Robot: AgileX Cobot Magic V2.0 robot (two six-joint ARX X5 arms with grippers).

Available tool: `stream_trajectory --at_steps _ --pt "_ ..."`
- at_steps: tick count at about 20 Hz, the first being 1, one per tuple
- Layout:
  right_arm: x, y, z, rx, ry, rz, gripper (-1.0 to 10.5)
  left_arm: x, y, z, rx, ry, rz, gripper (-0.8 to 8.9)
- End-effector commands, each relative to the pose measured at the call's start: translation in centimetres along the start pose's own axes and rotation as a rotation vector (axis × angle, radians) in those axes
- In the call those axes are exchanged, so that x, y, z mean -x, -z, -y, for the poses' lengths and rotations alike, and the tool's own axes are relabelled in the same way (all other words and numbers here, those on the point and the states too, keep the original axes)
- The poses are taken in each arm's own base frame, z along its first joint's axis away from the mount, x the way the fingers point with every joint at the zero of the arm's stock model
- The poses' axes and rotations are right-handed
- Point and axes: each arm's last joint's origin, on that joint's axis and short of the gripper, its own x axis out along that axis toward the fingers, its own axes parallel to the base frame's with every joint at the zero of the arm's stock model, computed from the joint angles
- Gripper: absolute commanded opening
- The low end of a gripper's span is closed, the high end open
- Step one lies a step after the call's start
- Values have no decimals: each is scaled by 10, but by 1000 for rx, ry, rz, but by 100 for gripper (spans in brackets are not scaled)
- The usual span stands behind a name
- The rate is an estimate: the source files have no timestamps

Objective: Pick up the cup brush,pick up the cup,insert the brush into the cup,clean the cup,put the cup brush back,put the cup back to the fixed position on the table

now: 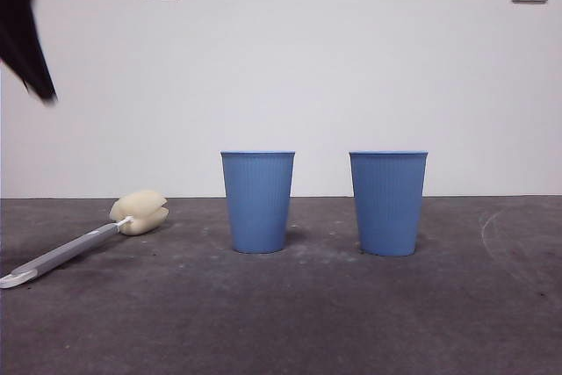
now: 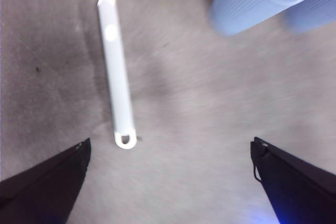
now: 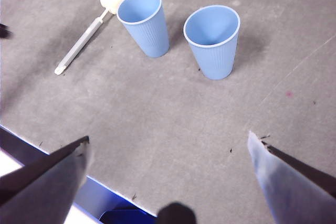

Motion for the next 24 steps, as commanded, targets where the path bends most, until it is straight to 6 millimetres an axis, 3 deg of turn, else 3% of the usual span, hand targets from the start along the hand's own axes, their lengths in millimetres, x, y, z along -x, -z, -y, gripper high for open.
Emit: stream_trajectory --at_steps 1,4,8,16,17,24 --pt "-1 -1 1 2 -5 -4 507 -29 -7 1 -45 -77 -59 597" --pt "-3 -2 2 -4 -6 -14 507 -66 -10 4 -96 -189 -116 596" --pt "-5 -3 3 -7 -7 -20 507 -98 -13 4 -129 -247 -126 596" --pt "-5 -3 3 -8 -7 -20 507 -122 -8 -3 -100 -282 -191 591" --pt "-5 -3 3 -7 -7 -20 505 -124 -8 -3 -90 -283 -195 566" --pt "-5 -3 3 -7 -7 -20 505 -130 -5 -4 -73 -278 -220 107"
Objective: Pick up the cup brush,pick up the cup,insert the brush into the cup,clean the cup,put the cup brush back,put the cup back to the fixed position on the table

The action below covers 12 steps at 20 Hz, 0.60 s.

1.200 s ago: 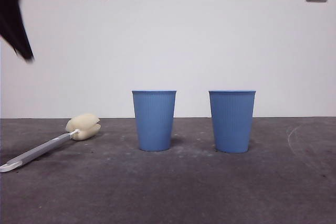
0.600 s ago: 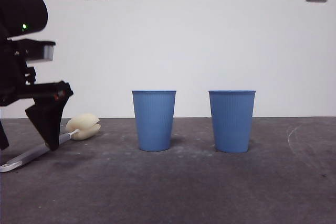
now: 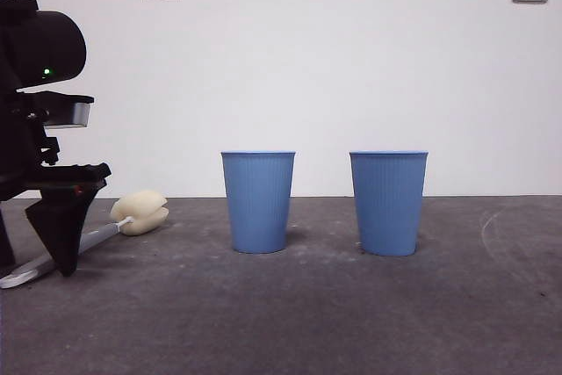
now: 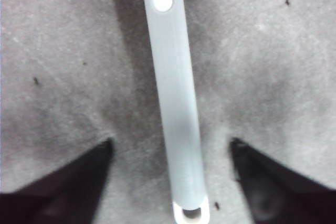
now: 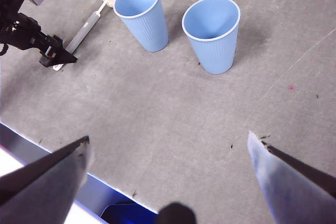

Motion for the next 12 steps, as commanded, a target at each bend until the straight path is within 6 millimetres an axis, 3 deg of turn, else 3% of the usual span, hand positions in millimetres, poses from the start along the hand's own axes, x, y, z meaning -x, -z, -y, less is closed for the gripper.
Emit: stream_trajectory --at_steps 1,4,12 --pt "0 -1 0 7 -3 5 504 -4 1 2 9 15 -17 73" --pt "0 -1 0 7 -3 5 505 -4 2 2 10 14 -25 -4" --pt "0 -1 0 8 -3 6 505 6 3 0 12 38 -13 -9"
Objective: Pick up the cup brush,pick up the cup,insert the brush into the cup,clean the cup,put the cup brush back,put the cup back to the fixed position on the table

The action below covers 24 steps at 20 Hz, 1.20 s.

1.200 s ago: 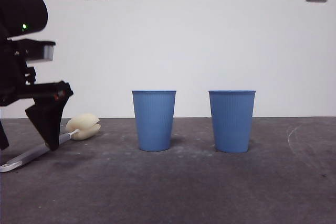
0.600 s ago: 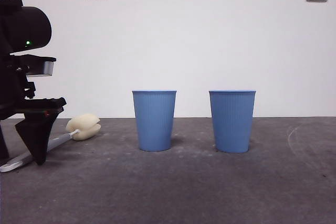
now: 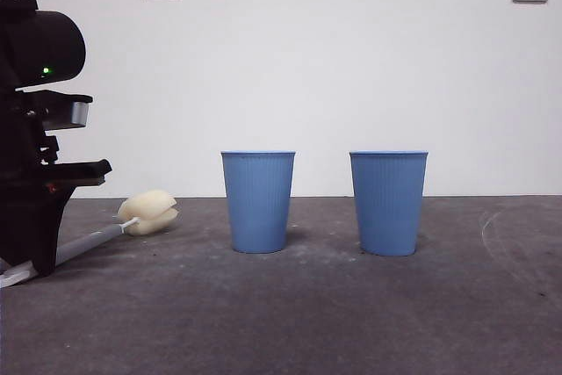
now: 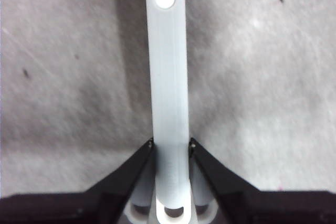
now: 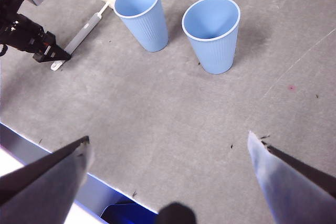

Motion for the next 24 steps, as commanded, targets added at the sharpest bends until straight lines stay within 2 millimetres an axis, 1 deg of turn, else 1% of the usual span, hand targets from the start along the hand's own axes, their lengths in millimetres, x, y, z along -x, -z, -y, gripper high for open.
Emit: stream_trajectory --at_steps 1,4,7,9,10,12,13,16,18,20,24 --pt "0 -1 0 9 -3 7 505 9 0 -1 -2 14 27 -9" --pt "0 -2 0 15 -1 18 505 33 -1 -5 -10 16 110 -9" --pt "1 -7 0 38 5 60 505 63 8 -8 -47 47 157 -9" --pt "-2 -12 2 61 11 94 505 84 16 -6 -54 157 182 -9" --pt "-4 -14 4 69 12 99 505 95 21 -4 -67 258 203 -9" --pt "-11 -17 8 84 11 90 505 116 29 1 -96 441 248 -9" --pt "-16 -17 10 86 5 83 505 125 34 1 -107 485 267 -9" --pt "-37 -14 18 88 -7 67 505 142 49 0 -117 477 286 -9" --pt "-58 -8 25 92 -21 53 505 150 59 -1 -131 439 289 -9" --pt "-80 -5 29 111 -30 51 506 158 67 -2 -135 439 295 -9" --pt "-124 -4 27 127 -42 40 505 166 76 -3 -140 441 314 -9"
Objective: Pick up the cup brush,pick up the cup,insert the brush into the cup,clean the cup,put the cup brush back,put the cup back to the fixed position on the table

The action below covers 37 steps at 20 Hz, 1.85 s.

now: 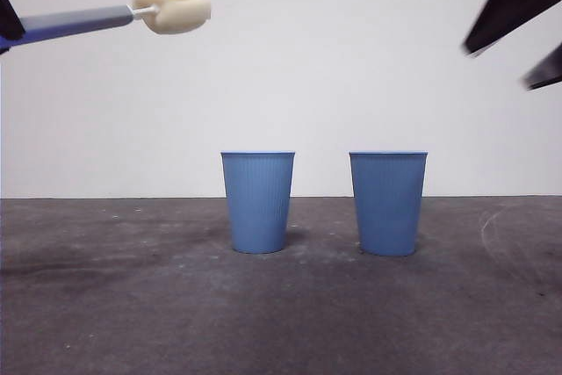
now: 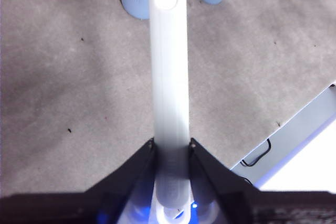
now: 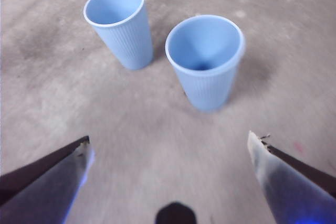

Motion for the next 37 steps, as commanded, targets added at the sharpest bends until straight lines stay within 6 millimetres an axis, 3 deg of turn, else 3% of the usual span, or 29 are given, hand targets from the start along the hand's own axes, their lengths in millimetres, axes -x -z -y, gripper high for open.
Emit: stream_trajectory --at_steps 1,7,13,17,30,37 --pt "-27 2 -5 -11 -8 -2 505 1 3 0 -10 2 -4 -9" --pt "-73 6 -13 60 69 -14 504 2 8 0 -35 2 -60 -9" --pt "-88 49 -9 25 129 98 503 3 10 1 -49 3 -70 -9" --pt "-98 64 -6 16 157 177 504 2 9 1 -53 2 -62 -9" --pt "-154 88 8 15 194 262 503 2 9 1 -67 3 -64 -9" --pt "-183 83 16 12 196 270 503 2 9 1 -71 3 -64 -9"
